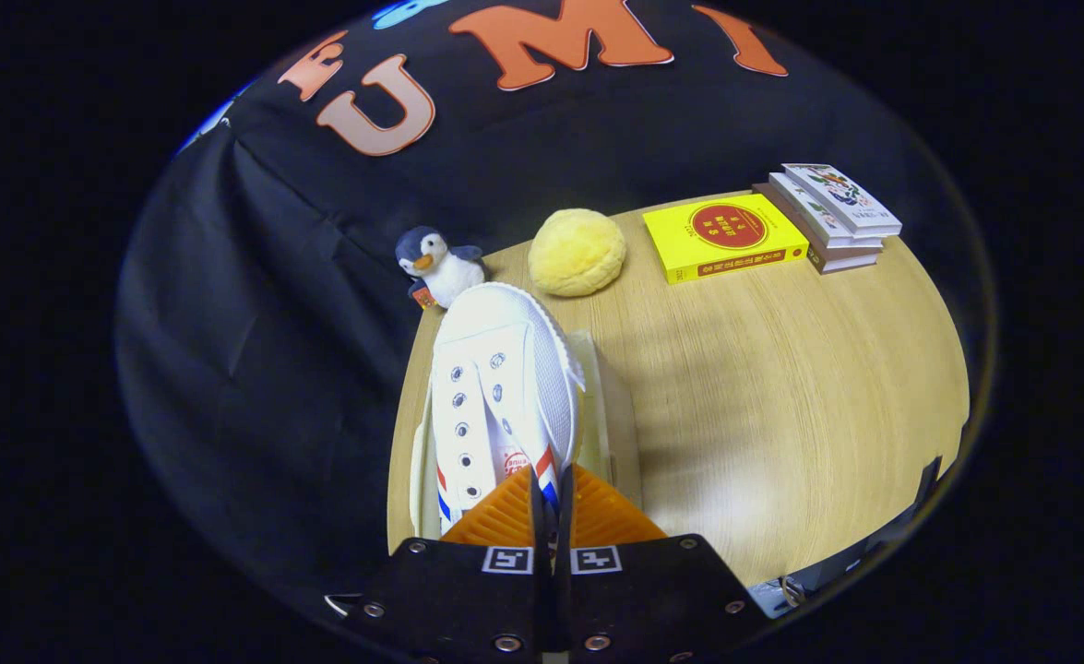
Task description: Open the storage box then place both shoes into the box .Put the left shoe in first, then the right shoe, with the right side of both shoes facing outward in a uniform manner.
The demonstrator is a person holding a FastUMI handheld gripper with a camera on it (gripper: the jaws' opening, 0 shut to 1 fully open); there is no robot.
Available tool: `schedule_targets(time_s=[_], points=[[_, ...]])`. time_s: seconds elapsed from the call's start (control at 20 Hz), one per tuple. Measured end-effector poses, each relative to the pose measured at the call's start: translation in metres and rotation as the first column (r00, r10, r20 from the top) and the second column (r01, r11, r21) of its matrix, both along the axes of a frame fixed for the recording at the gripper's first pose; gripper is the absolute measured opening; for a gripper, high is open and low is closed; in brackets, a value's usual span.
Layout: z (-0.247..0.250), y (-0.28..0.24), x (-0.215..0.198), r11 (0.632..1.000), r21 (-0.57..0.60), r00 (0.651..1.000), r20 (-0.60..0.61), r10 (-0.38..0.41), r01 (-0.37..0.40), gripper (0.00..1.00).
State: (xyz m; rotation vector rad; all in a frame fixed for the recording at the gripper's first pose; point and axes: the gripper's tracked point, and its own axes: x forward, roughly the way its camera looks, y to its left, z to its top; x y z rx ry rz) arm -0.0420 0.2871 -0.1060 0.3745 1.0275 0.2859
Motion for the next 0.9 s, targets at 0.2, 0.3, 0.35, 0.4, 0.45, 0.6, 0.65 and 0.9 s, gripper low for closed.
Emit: schedule_targets(time_s=[0.2, 0.3, 0.35, 0.4, 0.45, 0.6, 0.65, 0.9], points=[[-0.019, 0.021, -0.001, 0.998, -0.057, 0.999, -0.031, 0.025, -0.026, 0.00], [-0.031, 0.025, 0.001, 0.995, -0.094, 0.999, -0.041, 0.030, -0.034, 0.00], [-0.039, 0.024, 0.001, 0.992, -0.118, 0.998, -0.050, 0.029, -0.035, 0.00], [-0.048, 0.024, 0.002, 0.990, -0.139, 0.998, -0.062, 0.027, -0.035, 0.00], [-0.055, 0.023, 0.000, 0.987, -0.154, 0.997, -0.078, 0.023, -0.035, 0.00], [-0.080, 0.020, -0.009, 0.979, -0.202, 0.992, -0.125, 0.005, -0.031, 0.00], [-0.086, 0.018, -0.011, 0.972, -0.234, 0.990, -0.140, 0.000, -0.033, 0.04], [-0.061, 0.033, -0.005, 0.982, -0.185, 0.998, -0.069, 0.009, -0.022, 0.43]])
